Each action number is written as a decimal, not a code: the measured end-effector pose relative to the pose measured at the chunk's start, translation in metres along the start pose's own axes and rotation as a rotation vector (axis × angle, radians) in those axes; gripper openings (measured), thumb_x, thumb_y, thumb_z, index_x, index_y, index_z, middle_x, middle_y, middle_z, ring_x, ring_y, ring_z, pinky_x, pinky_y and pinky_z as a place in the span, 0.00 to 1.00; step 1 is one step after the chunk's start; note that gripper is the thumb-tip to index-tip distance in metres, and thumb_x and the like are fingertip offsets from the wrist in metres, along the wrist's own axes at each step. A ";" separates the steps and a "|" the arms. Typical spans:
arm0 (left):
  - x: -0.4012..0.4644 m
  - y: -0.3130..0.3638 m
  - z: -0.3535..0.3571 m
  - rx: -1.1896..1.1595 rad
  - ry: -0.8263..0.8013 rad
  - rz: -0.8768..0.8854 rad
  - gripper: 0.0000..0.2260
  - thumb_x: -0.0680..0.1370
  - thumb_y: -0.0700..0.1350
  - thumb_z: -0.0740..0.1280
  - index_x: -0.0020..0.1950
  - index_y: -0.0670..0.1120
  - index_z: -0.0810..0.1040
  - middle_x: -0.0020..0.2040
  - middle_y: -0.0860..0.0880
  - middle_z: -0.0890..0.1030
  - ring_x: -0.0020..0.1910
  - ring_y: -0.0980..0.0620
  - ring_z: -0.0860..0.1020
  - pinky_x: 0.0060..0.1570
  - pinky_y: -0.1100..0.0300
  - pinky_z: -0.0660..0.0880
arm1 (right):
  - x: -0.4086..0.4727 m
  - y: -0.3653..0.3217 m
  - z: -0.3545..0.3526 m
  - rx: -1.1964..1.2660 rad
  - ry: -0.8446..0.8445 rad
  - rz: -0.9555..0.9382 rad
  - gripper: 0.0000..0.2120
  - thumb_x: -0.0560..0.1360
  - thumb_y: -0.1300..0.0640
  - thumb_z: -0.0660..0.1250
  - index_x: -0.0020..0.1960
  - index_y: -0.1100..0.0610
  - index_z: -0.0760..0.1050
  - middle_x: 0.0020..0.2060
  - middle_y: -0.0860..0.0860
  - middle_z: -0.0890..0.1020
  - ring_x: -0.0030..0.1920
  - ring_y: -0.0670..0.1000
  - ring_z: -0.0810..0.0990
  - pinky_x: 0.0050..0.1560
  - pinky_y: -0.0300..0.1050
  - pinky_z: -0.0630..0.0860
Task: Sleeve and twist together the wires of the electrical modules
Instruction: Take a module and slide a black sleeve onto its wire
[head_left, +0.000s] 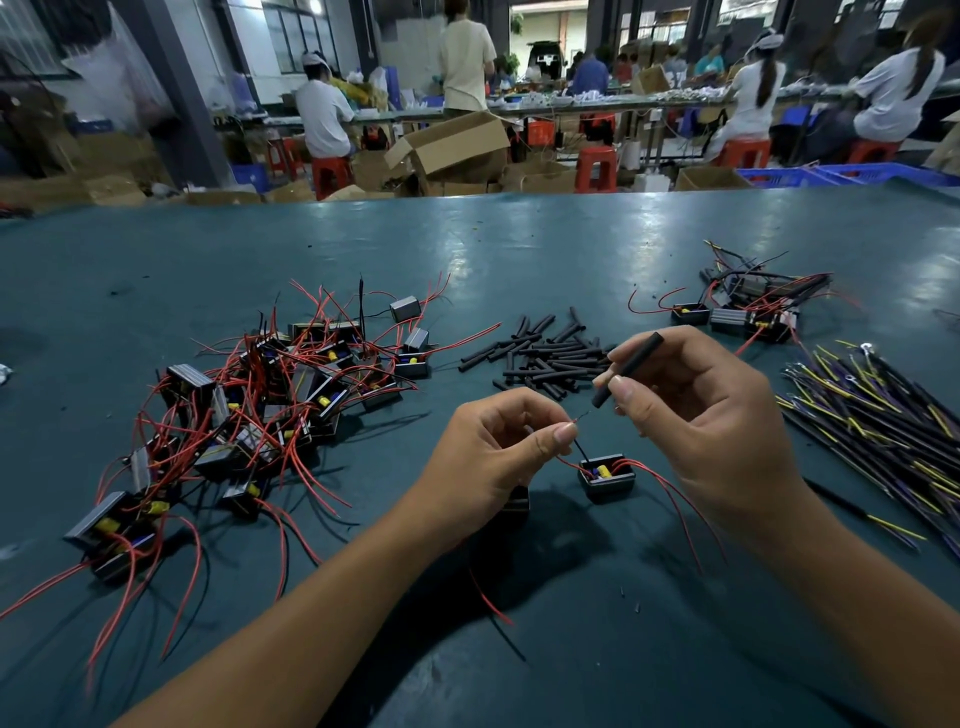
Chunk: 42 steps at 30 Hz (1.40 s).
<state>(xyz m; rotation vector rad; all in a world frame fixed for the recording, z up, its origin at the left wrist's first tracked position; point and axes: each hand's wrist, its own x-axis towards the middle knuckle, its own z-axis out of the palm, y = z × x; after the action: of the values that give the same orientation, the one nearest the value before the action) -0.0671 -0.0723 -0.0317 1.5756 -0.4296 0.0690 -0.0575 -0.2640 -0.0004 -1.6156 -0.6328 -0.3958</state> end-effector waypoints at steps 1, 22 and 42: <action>0.000 0.000 0.000 -0.003 0.002 0.000 0.06 0.75 0.46 0.71 0.45 0.44 0.80 0.36 0.48 0.80 0.29 0.54 0.67 0.29 0.66 0.66 | 0.000 0.000 -0.001 -0.007 0.000 -0.006 0.05 0.76 0.64 0.69 0.51 0.59 0.77 0.42 0.52 0.85 0.42 0.49 0.83 0.43 0.41 0.78; 0.002 0.000 -0.001 -0.013 -0.006 -0.027 0.03 0.76 0.47 0.72 0.44 0.48 0.81 0.37 0.47 0.80 0.31 0.53 0.68 0.29 0.65 0.66 | 0.000 0.004 -0.001 -0.060 0.000 -0.084 0.06 0.74 0.61 0.70 0.50 0.55 0.77 0.44 0.50 0.84 0.45 0.53 0.84 0.44 0.46 0.79; 0.000 0.008 -0.039 0.278 -0.075 0.034 0.09 0.77 0.40 0.73 0.56 0.48 0.80 0.53 0.51 0.84 0.43 0.56 0.79 0.40 0.64 0.76 | -0.008 0.013 0.008 -0.213 -0.045 -0.060 0.03 0.76 0.55 0.72 0.47 0.49 0.78 0.40 0.45 0.83 0.37 0.50 0.81 0.36 0.41 0.78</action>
<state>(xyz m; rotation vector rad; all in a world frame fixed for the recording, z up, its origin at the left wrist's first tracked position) -0.0606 -0.0339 -0.0217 1.8488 -0.5227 0.0996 -0.0566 -0.2585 -0.0160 -1.8148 -0.6926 -0.4855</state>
